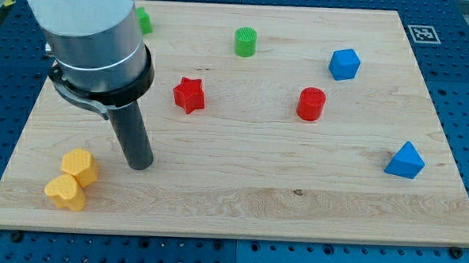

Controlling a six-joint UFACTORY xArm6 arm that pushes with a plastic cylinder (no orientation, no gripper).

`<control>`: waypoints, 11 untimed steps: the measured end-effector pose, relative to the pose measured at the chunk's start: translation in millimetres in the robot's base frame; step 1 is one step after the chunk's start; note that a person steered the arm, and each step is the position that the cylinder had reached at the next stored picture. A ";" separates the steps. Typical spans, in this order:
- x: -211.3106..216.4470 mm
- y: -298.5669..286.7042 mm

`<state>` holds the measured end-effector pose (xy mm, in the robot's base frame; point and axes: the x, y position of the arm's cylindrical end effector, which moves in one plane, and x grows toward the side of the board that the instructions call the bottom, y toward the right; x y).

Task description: Push the red star diagnol to the yellow hexagon

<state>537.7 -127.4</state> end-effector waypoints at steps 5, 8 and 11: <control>-63.6 -10.0; -131.8 -5.1; -133.8 94.0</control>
<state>404.0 -33.4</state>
